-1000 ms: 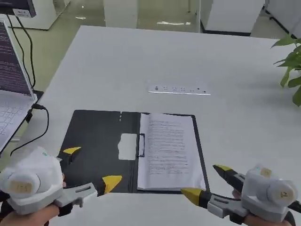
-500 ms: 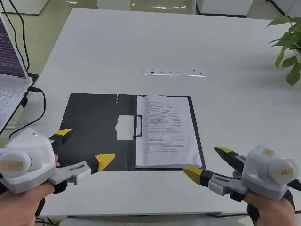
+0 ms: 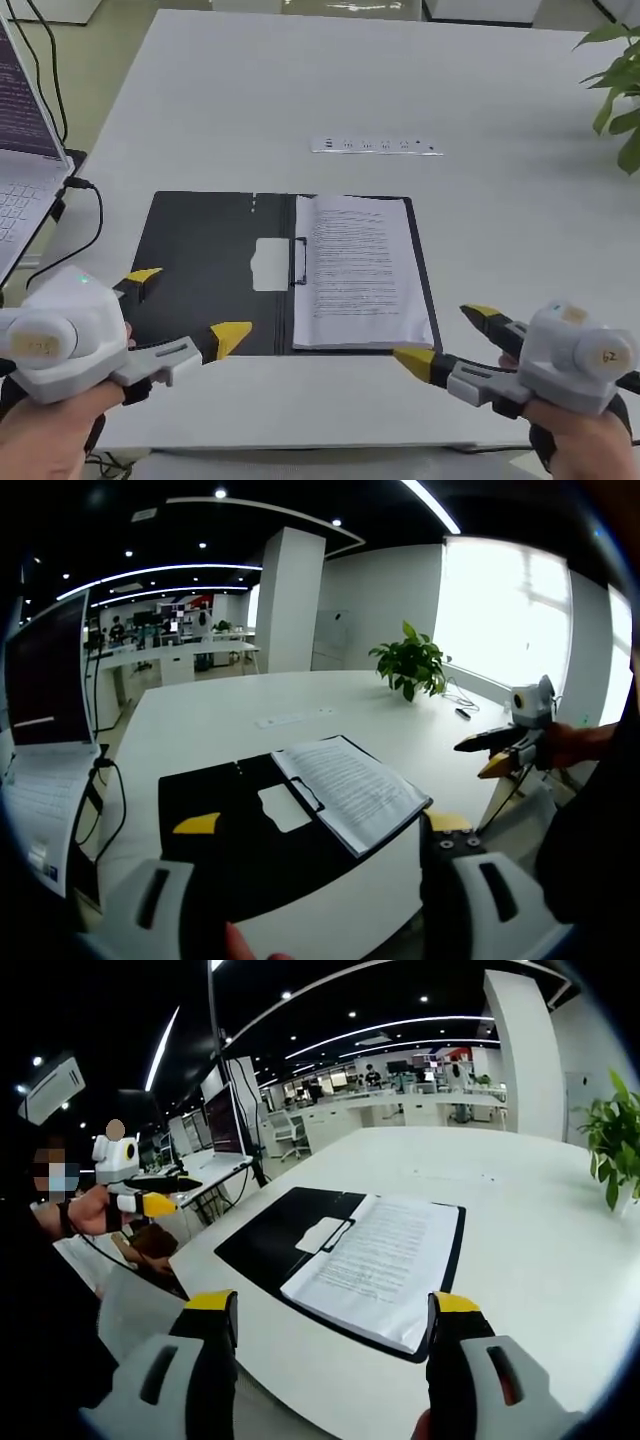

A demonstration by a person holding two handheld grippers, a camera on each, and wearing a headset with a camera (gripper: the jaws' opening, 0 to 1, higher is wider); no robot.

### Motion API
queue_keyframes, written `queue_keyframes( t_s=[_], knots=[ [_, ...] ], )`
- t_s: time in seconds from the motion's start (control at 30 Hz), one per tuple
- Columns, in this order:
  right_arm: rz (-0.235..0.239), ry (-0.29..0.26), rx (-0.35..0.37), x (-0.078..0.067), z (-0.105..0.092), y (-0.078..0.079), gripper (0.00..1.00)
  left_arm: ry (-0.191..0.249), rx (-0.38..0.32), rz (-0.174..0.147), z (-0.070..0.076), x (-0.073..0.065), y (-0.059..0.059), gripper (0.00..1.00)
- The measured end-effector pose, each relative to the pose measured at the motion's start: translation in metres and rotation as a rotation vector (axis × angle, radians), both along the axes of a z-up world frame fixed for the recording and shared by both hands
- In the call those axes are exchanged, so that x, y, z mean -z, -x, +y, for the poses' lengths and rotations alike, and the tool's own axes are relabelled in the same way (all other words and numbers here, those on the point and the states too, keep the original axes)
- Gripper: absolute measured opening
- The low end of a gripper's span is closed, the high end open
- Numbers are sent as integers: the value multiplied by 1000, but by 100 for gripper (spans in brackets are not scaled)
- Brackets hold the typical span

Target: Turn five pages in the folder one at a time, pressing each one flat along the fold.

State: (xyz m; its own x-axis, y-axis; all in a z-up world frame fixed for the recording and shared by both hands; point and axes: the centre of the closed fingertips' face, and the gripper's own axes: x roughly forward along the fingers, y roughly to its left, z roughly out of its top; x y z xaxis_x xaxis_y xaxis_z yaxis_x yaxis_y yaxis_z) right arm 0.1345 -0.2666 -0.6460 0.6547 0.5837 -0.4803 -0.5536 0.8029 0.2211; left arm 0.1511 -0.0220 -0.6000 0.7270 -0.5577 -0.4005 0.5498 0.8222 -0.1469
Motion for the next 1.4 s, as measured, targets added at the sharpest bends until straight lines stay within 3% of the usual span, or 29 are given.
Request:
queue_keyframes(
  t_s=[0.37, 0.8, 1.4],
  knots=[
    [0, 1, 5, 1, -3, -2, 77, -3, -2, -4, 2, -1, -4, 79],
    [3, -1, 9, 1, -5, 0, 77, -9, 1, 6, 4, 3, 0, 80],
    [7, -2, 13, -1, -8, 1, 77, -11, 24, 8, -4, 2, 1, 80]
  ],
)
